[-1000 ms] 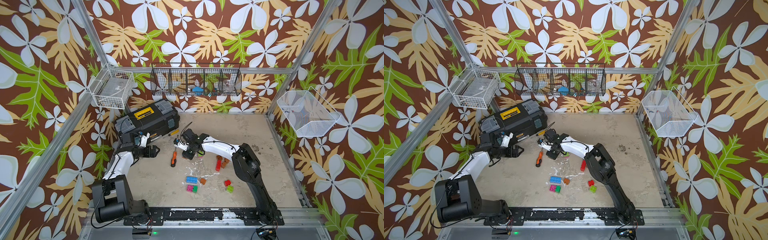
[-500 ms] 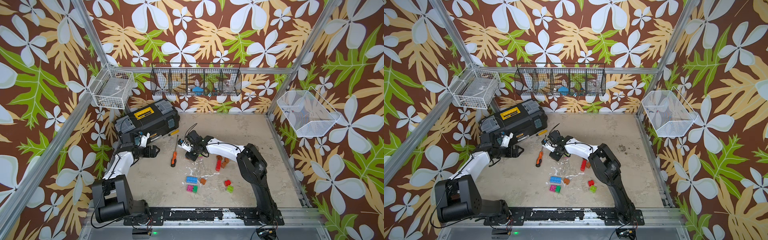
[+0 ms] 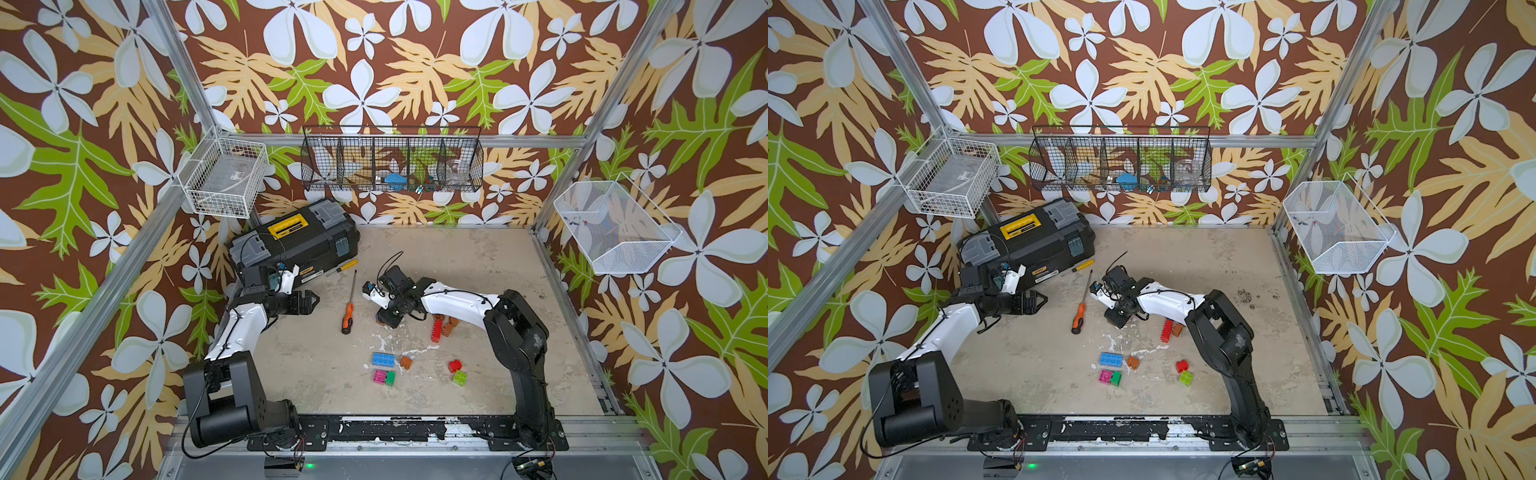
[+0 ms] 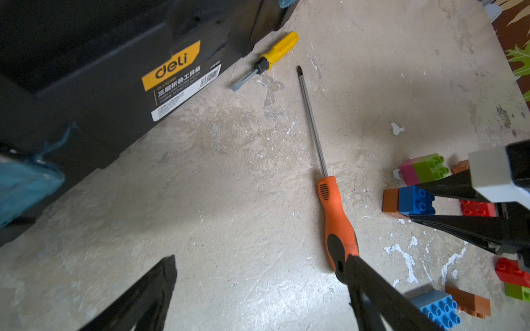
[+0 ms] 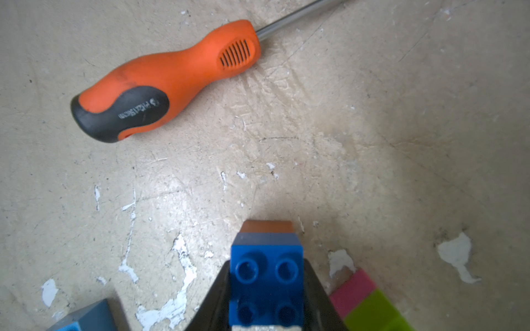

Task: Assemble the letter h with lego
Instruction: Assemble the lego brick with the lego brick.

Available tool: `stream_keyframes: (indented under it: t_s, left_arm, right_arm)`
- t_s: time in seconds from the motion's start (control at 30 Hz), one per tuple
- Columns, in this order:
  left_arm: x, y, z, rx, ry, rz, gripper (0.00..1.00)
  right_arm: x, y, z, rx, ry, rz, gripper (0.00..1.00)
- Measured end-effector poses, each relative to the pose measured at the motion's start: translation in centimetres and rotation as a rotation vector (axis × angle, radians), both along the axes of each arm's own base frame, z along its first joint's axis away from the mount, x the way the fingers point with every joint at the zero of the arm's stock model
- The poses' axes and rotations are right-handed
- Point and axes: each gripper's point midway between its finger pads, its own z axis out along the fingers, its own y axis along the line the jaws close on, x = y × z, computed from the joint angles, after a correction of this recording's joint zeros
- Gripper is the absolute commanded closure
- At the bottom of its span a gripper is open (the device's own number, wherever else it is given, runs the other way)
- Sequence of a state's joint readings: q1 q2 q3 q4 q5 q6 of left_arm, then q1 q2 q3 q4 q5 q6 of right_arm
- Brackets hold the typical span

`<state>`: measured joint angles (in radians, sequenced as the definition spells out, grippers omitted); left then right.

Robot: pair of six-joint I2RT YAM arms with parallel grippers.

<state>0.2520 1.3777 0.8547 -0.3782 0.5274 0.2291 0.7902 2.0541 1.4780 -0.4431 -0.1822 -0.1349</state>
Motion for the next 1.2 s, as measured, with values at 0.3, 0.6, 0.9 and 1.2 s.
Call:
stream_keyframes:
  t_s: [0.3,0.6,0.9,1.2]
  left_arm:
    - [0.0,0.0,0.3,-0.004,-0.005,0.009,0.05]
    - [0.0,0.1,0.3,-0.005,-0.005,0.01,0.05]
    - [0.0,0.1,0.3,-0.004,-0.005,0.01,0.05]
    - [0.0,0.1,0.3,-0.004,-0.006,0.011,0.05]
  right_arm:
    - [0.1,0.2,1.2,0.011,-0.007,-0.003,0.71]
    - [-0.6,-0.7,-0.2,-0.008,0.004,-0.005,0.71]
    - [-0.2,-0.3,-0.6,-0.003,-0.004,-0.003,0.71]
    - [0.2,0.0,-1.2,-0.045,0.014,0.033,0.75]
